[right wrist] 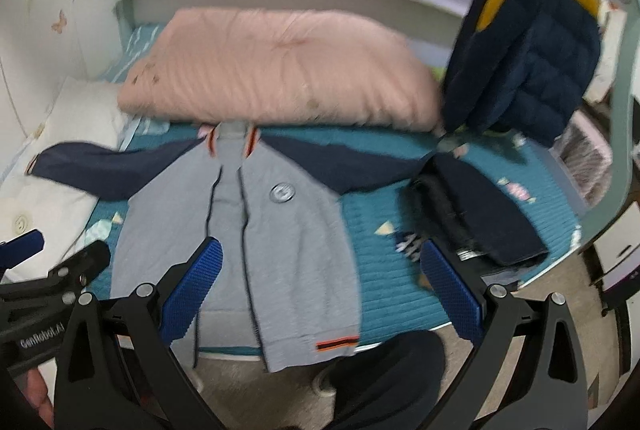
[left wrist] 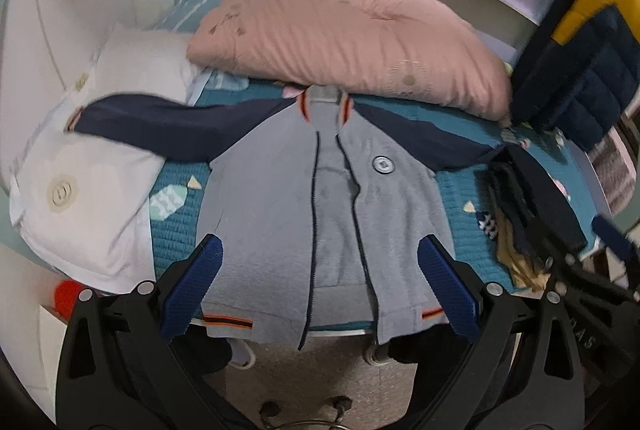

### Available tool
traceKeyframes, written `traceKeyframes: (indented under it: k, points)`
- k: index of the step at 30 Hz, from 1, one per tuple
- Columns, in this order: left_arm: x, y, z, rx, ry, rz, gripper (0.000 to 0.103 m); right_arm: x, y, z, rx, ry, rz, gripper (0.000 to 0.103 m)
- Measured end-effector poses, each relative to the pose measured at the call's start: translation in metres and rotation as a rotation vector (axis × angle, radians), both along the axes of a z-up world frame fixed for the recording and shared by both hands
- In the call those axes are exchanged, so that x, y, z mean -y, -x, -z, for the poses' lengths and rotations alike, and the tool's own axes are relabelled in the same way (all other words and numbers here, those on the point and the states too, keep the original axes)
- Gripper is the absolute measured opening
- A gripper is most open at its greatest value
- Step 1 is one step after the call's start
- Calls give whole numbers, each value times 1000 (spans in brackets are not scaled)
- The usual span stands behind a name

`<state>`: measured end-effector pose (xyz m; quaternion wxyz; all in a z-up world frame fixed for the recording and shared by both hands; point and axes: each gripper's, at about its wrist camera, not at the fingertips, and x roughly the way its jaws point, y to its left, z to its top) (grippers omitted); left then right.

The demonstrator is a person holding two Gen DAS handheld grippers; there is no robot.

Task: Fold large clothes
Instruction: 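Move the left tool to the navy sleeve cuff and grasp it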

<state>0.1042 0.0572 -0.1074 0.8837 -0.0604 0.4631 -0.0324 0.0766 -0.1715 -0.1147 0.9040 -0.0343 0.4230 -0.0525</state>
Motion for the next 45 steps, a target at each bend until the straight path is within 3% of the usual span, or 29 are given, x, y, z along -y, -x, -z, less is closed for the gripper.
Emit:
traceKeyframes:
  k: [3, 11, 16, 19, 23, 25, 27, 28, 30, 36, 41, 43, 45]
  points:
    - [-21, -18, 19, -22, 15, -51, 98, -12, -24, 20, -60, -53, -31, 96]
    - [-94, -72, 72, -76, -88, -185, 98, -55, -98, 66, -122, -163, -90, 96]
    - [-155, -105, 97, -41, -131, -213, 98, -89, -157, 93, -160, -355, -182, 96]
    - [-199, -126, 107, -31, -159, -266, 98, -117, -190, 107, -183, -389, -225, 95]
    - [-255, -145, 110, -32, -109, -323, 98, -155, -226, 120, -211, -410, -296, 77]
    - [-282, -152, 109, -25, -80, -351, 98, -170, -245, 129, -229, -410, -312, 73]
    - [-306, -159, 106, -23, -84, -397, 98, -186, -263, 136, -235, -419, -338, 53]
    - [-321, -164, 103, -11, -100, -416, 98, -196, -274, 145, -259, -402, -346, 48]
    - [-336, -172, 101, -7, -134, -437, 98, -207, -287, 154, -282, -411, -345, 26]
    - [-381, -197, 102, -37, -181, -494, 98, -238, -331, 202, -396, -320, -301, 12]
    - [-400, -205, 110, -56, -209, -525, 98, -257, -355, 254, -516, -313, -277, 10]
    - [-407, -205, 117, -74, -205, -538, 98, -268, -365, 295, -631, -269, -277, 10]
    - [-413, -205, 122, -94, -194, -548, 98, -273, -369, 308, -634, -243, -298, 11]
